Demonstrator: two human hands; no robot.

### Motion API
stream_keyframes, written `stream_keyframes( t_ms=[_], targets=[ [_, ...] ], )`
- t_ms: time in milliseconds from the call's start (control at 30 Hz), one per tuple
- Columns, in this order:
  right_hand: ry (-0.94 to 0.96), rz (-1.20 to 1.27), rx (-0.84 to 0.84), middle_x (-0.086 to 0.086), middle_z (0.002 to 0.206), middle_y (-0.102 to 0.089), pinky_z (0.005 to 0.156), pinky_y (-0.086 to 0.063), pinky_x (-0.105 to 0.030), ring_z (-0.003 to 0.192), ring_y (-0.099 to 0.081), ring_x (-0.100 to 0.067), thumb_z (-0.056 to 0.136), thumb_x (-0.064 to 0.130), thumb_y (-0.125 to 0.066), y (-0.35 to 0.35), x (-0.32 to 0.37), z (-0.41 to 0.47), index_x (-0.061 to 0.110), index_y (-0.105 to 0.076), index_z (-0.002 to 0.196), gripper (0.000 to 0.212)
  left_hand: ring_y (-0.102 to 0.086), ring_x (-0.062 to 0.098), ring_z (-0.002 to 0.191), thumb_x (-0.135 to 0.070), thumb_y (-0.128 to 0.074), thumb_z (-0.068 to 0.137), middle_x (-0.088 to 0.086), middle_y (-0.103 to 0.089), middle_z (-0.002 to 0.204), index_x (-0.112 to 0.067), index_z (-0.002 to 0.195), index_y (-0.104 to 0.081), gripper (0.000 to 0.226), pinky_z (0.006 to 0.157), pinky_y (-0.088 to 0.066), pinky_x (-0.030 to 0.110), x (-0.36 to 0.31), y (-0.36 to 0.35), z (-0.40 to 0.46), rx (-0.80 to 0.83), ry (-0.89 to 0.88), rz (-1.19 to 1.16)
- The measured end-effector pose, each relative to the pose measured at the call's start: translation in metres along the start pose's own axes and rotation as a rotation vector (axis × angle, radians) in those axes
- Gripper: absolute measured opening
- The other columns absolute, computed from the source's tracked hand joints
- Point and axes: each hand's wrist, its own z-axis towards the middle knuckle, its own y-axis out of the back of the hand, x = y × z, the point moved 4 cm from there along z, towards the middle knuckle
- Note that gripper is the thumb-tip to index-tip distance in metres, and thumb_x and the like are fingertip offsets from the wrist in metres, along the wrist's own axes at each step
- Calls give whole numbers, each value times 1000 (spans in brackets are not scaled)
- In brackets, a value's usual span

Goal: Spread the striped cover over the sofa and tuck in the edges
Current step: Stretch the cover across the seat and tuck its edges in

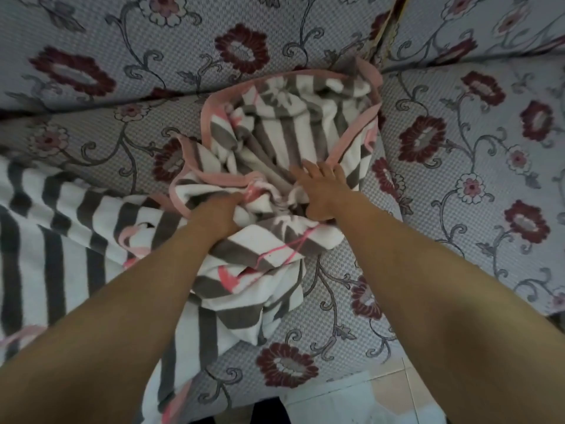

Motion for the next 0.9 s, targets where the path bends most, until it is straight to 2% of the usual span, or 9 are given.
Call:
stream_keyframes(
  t_ms=[33,100,167,233,400,467,567,767,900],
  targets=[
    [-25,-76,42,-9,158,-13,117,5,-56,147,1,-34,82,23,-54,-9,-4,-3,25,-18,150,77,-49,33,123,-42,-71,75,11,-50,137,-27,135,-42,68,100,-43,42,0,10,-3,-76,-26,-13],
    [-36,-121,96,-14,150,-33,116,12,-55,146,-9,-32,88,33,-48,-23,-11,-11,21,-39,141,56,-56,30,105,-42,-79,64,10,-60,117,-23,113,-51,60,86,-47,38,0,36,-9,-198,-55,-36],
    [-15,-15,112,-14,133,-55,117,-11,-46,133,-40,-30,92,34,-46,-29,-12,-25,16,-48,132,44,-54,26,88,-45,-84,56,6,-59,98,-23,92,-46,57,74,-45,37,-4,65,-13,-260,-92,-11],
    [-53,221,113,-17,129,-58,99,-39,-36,118,-53,-33,94,29,-50,-24,-11,-43,10,-46,132,43,-51,24,81,-47,-85,53,5,-57,91,-22,86,-43,59,67,-41,34,-13,94,-21,-275,-115,21],
    [-160,423,115,-20,133,-54,99,-42,-39,119,-52,-33,96,21,-47,28,-15,-108,4,-48,130,38,-54,26,88,-46,-85,55,5,-58,98,-16,102,-50,66,71,-45,36,-60,151,-60,-323,-225,-1],
    [-184,437,112,-20,131,-55,95,-43,-36,116,-54,-32,96,21,-47,54,-16,-136,4,-51,128,37,-51,24,85,-47,-84,57,2,-54,94,-17,99,-46,64,65,-39,33,-81,173,-78,-367,-270,-2],
    [-240,436,60,-17,116,-59,78,-37,-30,96,-54,-27,95,23,-47,91,-22,-191,4,-55,117,30,-46,23,83,-51,-80,61,2,-49,92,-18,95,-44,60,68,-36,33,-114,211,-112,-449,-315,35],
    [-411,465,-151,-11,100,-56,73,-36,-32,81,-51,-24,94,24,-45,140,-45,-277,11,-48,87,15,-45,26,75,-52,-63,79,8,-48,83,-16,87,-42,42,60,-34,34,-192,275,-177,-674,-506,87],
    [-512,566,-326,-12,99,-55,73,-36,-32,89,-54,-28,92,20,-46,162,-62,-308,8,-51,100,16,-44,28,71,-53,-56,84,9,-46,81,-13,98,-45,43,56,-29,35,-255,292,-206,-812,-600,214]
  ],
)
